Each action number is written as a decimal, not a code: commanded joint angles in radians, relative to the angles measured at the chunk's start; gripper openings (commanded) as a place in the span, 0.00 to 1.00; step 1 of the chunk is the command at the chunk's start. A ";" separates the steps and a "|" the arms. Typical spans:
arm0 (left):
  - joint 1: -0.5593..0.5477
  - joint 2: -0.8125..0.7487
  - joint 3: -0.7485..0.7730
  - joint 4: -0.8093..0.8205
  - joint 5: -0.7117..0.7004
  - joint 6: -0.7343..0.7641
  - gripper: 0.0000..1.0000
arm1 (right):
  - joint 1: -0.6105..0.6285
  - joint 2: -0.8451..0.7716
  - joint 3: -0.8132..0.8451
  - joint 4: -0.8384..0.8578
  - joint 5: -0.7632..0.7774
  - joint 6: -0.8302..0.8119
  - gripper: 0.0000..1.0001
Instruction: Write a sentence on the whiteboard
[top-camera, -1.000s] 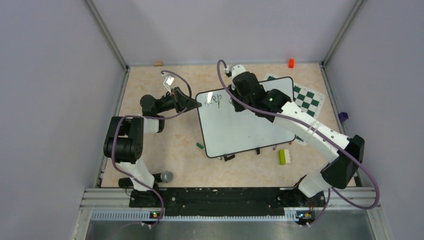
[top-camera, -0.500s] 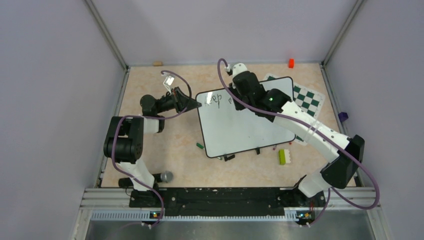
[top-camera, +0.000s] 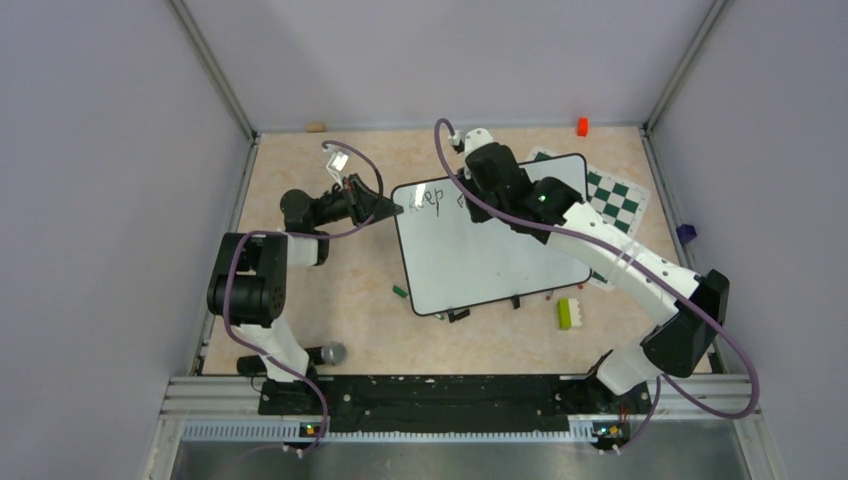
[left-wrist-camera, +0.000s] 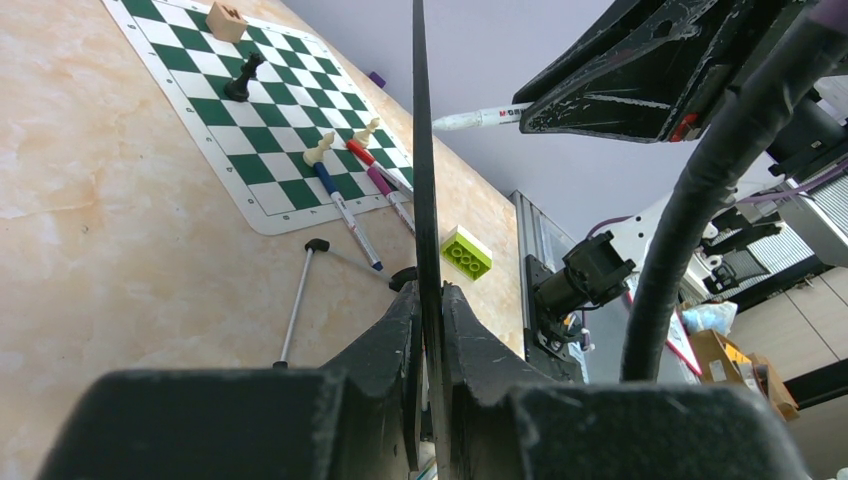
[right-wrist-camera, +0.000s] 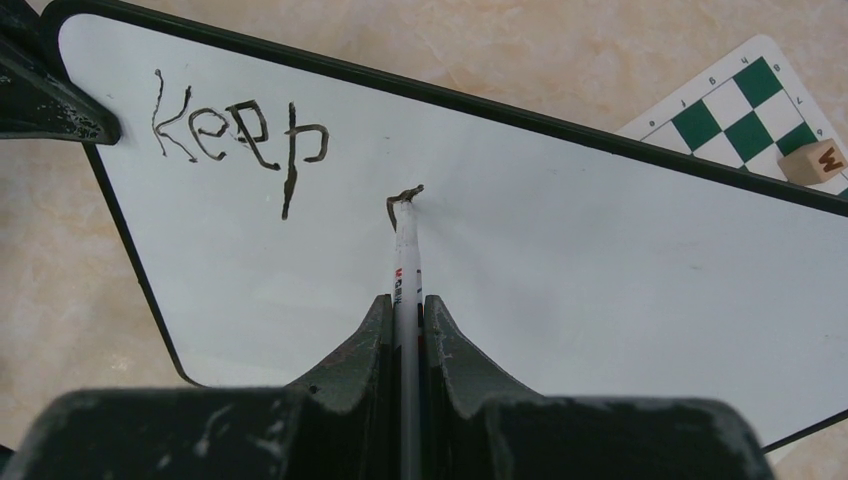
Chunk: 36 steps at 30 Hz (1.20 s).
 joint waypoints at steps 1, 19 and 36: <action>-0.006 -0.039 -0.006 0.054 0.060 0.039 0.11 | -0.012 0.010 0.027 -0.025 -0.028 -0.008 0.00; -0.006 -0.038 -0.006 0.051 0.060 0.039 0.11 | -0.013 0.002 0.083 -0.054 -0.071 -0.005 0.00; -0.006 -0.039 -0.006 0.050 0.059 0.039 0.11 | -0.028 0.023 0.115 -0.043 -0.018 -0.005 0.00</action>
